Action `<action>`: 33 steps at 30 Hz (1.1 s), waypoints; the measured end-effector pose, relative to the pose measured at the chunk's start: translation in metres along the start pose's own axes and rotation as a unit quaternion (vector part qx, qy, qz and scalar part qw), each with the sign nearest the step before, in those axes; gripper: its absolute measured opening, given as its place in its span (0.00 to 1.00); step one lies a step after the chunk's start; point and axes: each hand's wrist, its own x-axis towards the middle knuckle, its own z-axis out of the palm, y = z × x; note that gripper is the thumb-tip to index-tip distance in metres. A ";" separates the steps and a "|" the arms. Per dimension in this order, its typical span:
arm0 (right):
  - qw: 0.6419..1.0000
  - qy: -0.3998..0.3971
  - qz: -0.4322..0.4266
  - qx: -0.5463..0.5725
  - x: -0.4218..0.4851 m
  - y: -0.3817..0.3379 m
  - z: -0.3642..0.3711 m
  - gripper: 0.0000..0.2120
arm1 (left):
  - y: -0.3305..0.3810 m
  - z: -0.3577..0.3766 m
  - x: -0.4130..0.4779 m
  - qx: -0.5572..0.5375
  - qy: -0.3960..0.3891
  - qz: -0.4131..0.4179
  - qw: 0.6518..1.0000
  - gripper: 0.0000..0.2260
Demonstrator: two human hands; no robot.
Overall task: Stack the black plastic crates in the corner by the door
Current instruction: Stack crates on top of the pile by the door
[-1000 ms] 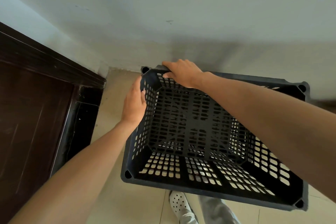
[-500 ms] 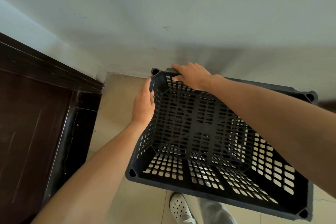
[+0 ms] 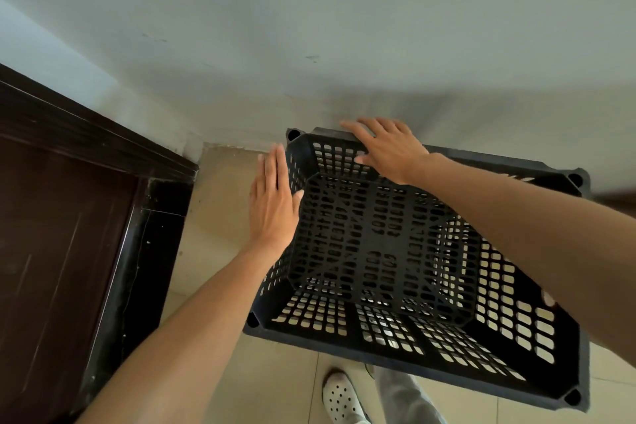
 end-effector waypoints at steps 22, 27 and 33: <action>0.987 -0.158 -0.017 -0.005 -0.212 -0.114 -0.117 0.22 | 0.009 -0.148 -0.241 -0.041 -0.077 -0.034 0.996 0.21; 0.986 -0.134 -0.096 -0.015 -0.247 -0.178 -0.162 0.18 | 0.023 -0.203 -0.313 -0.022 -0.047 -0.120 0.991 0.19; 0.969 -0.112 -0.212 -0.061 -0.274 -0.224 -0.177 0.18 | 0.057 -0.216 -0.394 -0.034 0.010 -0.246 0.969 0.16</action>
